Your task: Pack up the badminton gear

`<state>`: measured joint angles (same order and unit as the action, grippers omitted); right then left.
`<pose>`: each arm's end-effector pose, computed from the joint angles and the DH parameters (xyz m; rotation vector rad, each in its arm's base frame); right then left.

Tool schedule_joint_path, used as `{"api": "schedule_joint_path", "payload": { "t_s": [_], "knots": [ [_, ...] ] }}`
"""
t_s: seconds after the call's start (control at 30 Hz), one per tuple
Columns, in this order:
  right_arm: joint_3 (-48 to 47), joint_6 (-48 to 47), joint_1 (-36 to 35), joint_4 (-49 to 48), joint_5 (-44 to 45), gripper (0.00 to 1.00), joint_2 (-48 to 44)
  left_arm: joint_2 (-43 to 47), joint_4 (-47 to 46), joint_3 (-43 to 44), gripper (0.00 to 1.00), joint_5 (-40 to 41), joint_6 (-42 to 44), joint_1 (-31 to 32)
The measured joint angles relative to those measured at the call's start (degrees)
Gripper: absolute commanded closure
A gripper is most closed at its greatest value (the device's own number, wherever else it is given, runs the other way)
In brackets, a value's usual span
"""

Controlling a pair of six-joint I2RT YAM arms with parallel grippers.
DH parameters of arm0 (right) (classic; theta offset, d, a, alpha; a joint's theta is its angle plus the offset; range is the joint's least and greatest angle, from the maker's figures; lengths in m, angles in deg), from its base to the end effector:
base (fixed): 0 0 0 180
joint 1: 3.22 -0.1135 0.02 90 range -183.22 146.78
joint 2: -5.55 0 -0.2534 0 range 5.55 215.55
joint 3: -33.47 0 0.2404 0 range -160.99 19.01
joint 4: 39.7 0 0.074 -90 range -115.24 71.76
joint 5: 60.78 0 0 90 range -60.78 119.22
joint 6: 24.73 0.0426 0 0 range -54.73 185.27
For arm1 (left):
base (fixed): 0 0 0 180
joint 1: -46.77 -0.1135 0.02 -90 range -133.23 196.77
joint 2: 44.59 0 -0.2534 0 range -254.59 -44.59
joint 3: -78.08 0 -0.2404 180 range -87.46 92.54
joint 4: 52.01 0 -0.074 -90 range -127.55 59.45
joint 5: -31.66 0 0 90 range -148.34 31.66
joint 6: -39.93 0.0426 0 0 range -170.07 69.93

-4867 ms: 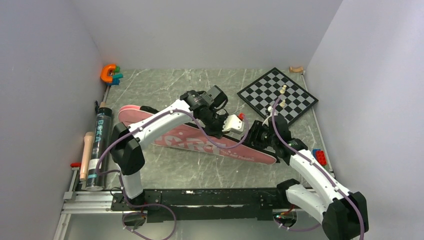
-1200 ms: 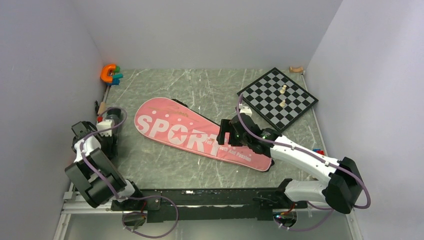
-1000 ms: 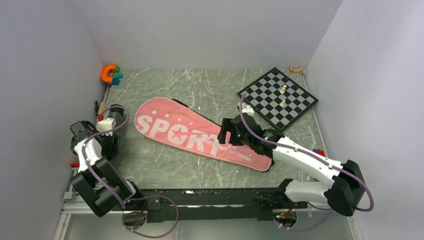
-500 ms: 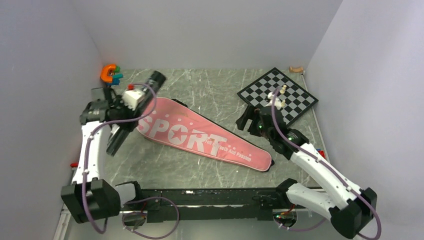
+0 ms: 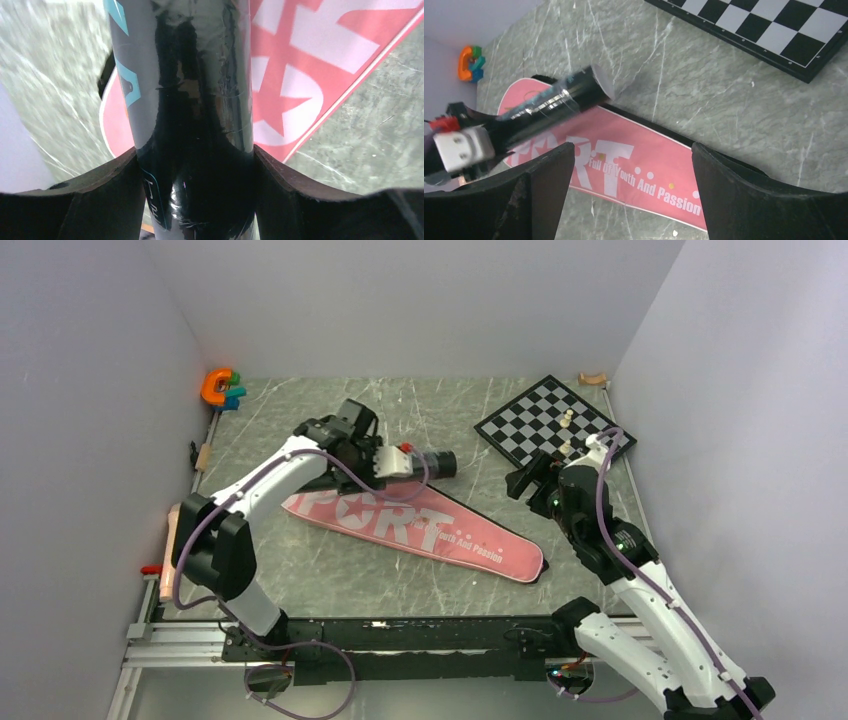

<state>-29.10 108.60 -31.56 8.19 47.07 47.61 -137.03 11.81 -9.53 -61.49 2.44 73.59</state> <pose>0.1459 0.0639 0.3148 0.4608 2.0037 0.4683 0.2868 -0.1476 0.2618 1.7265 2.0554 0.0665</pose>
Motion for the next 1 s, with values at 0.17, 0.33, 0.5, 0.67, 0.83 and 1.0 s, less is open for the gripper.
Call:
{"api": "schedule_joint_path", "payload": {
  "t_s": [0.17, 0.33, 0.5, 0.67, 0.83, 1.0],
  "knots": [
    [-0.13, 0.68, 1.38, 0.83, 1.36, 0.11, -1.03, -1.27, -4.24, -0.24, 0.61, -0.35, 11.69, 5.88],
    [-0.13, 0.61, 2.45, 1.4, 2.01, 0.11, -0.7, -2.69, -14.64, -1.81, 0.6, -2.27, 21.77, 8.35],
    [-0.13, 0.22, 4.66, 1.53, 2.16, 0.11, 0.5, -9.57, -21.66, -1.09, 0.6, -5.27, 27.76, 9.77],
    [-0.02, -0.07, 6.93, 1.46, 1.42, 0.11, 1.38, -15.78, -22.36, 0.52, 0.58, -8.5, 31.54, 11.26],
    [0.76, -0.52, 8.52, 1.18, 0.46, 0.11, 1.4, -20.94, -22.1, 7.65, 0.53, -9.9, 32.57, 13.94],
    [2.08, -1.42, 9.84, 0.94, -1.25, 0.11, 1.99, -24.83, -20.61, 13.16, 0.46, -11.32, 32.5, 16.59]
  ]
}}
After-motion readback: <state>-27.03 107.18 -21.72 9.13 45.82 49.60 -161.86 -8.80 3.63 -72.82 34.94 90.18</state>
